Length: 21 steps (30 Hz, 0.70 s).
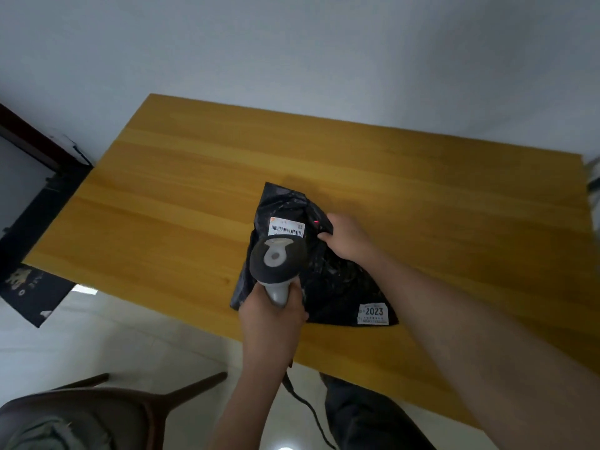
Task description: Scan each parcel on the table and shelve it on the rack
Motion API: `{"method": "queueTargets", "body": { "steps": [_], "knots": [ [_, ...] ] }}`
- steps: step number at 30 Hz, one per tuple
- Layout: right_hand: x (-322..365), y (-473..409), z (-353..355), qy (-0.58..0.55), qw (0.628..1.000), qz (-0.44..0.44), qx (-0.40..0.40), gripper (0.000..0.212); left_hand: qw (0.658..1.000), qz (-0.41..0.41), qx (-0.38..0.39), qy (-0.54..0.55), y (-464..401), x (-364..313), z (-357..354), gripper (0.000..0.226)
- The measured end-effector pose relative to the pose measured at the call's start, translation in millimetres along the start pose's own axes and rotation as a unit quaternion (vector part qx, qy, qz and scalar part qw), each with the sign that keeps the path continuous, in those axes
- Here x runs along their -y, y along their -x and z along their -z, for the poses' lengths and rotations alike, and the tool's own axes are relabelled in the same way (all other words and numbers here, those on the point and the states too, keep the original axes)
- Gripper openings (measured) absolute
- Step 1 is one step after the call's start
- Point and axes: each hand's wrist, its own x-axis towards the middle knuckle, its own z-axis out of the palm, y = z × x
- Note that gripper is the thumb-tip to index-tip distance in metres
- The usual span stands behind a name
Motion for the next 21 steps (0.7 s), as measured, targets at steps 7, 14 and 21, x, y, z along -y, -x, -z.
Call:
{"method": "queueTargets", "body": {
  "steps": [7, 14, 21],
  "knots": [
    [-40.3, 161.2, 2.1, -0.116, 0.989, -0.009, -0.095, 0.038, 0.995, -0.083, -0.020, 0.042, 122.5, 22.2, -4.9, 0.040],
    [-141.8, 347.7, -9.2, -0.277, 0.944, -0.140, -0.110, 0.045, 0.981, -0.142, 0.081, 0.104, 268.8, 35.1, -44.7, 0.029],
    [-281.5, 502.5, -21.7, -0.308, 0.896, -0.300, -0.112, 0.039, 0.963, -0.154, 0.205, 0.085, 367.1, 48.7, -110.1, 0.033]
  ]
}}
